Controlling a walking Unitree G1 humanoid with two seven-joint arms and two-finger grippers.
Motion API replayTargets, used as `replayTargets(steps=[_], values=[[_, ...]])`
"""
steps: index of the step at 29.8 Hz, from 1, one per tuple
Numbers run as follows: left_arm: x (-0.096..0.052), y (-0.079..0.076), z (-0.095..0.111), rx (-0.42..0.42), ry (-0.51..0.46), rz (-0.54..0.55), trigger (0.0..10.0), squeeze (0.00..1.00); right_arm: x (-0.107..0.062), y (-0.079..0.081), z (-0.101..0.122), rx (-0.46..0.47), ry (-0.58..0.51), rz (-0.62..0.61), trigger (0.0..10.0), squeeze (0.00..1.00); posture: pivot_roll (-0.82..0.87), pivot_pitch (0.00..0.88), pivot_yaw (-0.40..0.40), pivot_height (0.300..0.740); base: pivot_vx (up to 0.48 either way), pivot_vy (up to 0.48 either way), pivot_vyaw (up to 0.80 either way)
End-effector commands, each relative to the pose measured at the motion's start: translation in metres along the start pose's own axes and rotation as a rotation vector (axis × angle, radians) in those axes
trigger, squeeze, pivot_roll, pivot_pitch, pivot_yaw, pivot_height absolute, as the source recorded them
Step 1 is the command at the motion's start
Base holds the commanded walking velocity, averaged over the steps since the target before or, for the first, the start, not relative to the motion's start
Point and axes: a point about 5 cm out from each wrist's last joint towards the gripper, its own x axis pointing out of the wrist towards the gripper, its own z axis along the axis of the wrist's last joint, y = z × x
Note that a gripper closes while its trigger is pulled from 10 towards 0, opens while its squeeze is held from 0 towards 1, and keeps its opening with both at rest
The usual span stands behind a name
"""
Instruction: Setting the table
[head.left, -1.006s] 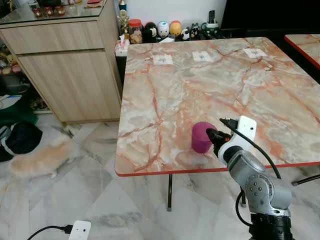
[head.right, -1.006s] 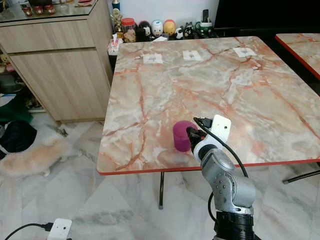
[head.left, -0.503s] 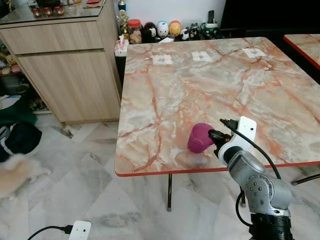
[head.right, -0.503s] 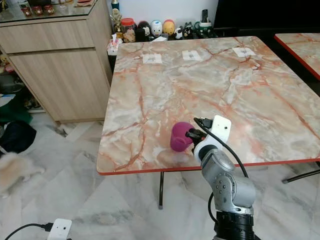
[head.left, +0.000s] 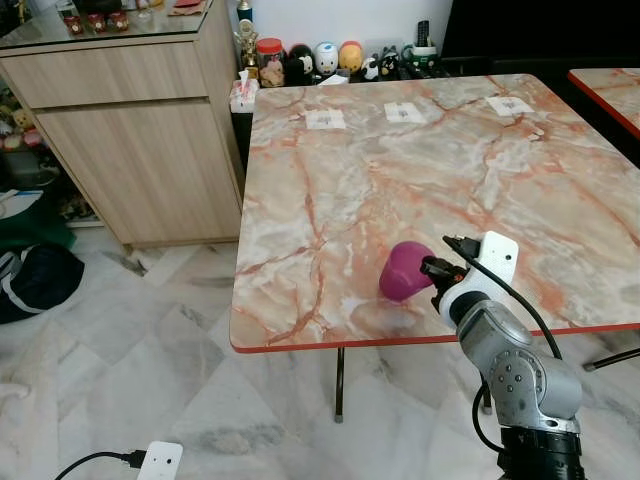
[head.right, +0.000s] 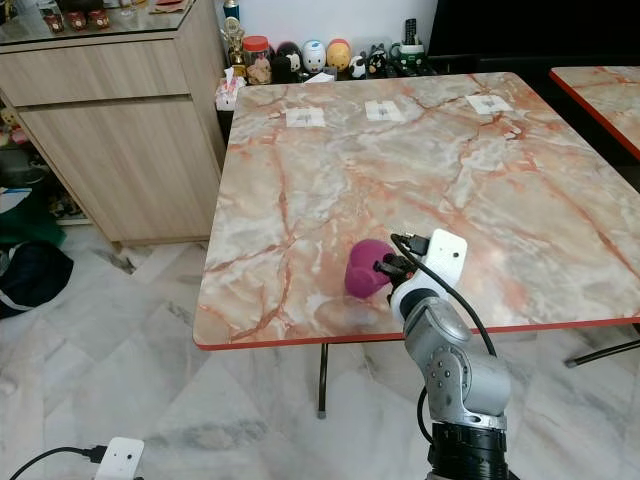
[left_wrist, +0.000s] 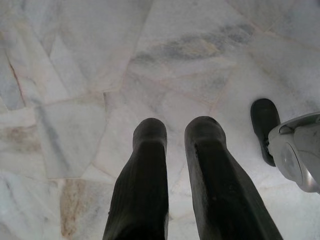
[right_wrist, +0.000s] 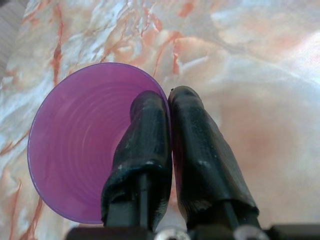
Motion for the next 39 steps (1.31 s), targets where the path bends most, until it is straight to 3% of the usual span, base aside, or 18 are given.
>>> replayTargets(steps=[1, 4, 6, 7, 8, 17, 39], values=[[-0.002, -0.001, -0.01, 0.007, 0.034, -0.003, 10.0, 0.0, 0.0, -0.004, 0.001, -0.008, -0.039, -0.032, 0.0, 0.0, -0.06, 0.085, 0.019, 0.74, 0.0, 0.0, 0.0], [-0.002, -0.001, -0.01, 0.009, 0.034, 0.002, 10.0, 0.0, -0.003, -0.002, 0.015, -0.177, -0.198, -0.044, 0.0, 0.0, -0.07, 0.09, 0.019, 0.74, 0.0, 0.0, 0.0], [-0.002, -0.001, -0.01, 0.01, 0.033, 0.003, 10.0, 0.0, -0.004, 0.001, 0.017, -0.186, -0.23, -0.03, 0.0, 0.0, -0.07, 0.09, 0.019, 0.74, 0.0, 0.0, 0.0], [-0.002, -0.001, -0.01, 0.009, 0.033, 0.002, 10.0, 0.0, -0.006, 0.004, 0.019, -0.184, -0.258, -0.018, 6.8, 0.0, -0.06, 0.093, 0.016, 0.74, 0.0, 0.0, 0.0], [-0.002, -0.002, -0.011, 0.008, 0.034, 0.001, 10.0, 0.0, -0.007, 0.005, 0.02, -0.19, -0.285, -0.013, 10.0, 0.0, -0.07, 0.093, 0.016, 0.74, 0.0, 0.0, 0.0], [-0.003, -0.006, -0.012, 0.03, 0.042, -0.014, 10.0, 0.0, -0.012, 0.013, 0.033, -0.195, -0.405, 0.037, 10.0, 0.0, -0.08, 0.096, 0.01, 0.74, 0.0, -0.098, 0.0], [-0.004, -0.007, -0.017, 0.042, 0.056, -0.024, 10.0, 0.0, 0.001, 0.019, 0.038, -0.246, -0.467, 0.05, 10.0, 0.0, -0.11, 0.09, 0.024, 0.74, 0.0, -0.087, 0.0]])
